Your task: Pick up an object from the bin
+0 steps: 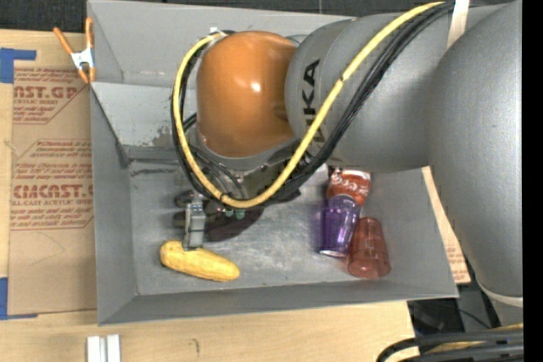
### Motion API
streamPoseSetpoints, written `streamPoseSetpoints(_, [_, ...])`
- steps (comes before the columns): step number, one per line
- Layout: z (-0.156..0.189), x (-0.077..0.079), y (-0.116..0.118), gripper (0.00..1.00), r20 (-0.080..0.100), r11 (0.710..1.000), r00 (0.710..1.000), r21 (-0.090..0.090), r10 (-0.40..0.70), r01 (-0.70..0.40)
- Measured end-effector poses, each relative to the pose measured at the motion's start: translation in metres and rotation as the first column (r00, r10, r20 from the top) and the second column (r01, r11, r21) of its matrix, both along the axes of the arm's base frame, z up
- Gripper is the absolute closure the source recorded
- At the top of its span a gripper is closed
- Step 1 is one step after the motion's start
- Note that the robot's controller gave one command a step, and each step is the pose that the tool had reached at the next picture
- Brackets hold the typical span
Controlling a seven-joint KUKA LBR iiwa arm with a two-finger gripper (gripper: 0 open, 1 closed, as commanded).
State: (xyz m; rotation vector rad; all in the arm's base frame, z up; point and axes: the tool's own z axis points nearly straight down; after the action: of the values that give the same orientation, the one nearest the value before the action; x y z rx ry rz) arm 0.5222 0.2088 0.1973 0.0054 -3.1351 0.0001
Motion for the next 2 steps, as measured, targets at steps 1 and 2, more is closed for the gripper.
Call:
streamPoseSetpoints(1, [0.005,0.002,-0.001,0.0,0.008,1.0,1.0,0.002,-0.002,0.002])
streamPoseSetpoints(2, [-0.024,-0.002,-0.025,0.0,0.013,0.997,0.997,0.003,0.076,-0.076])
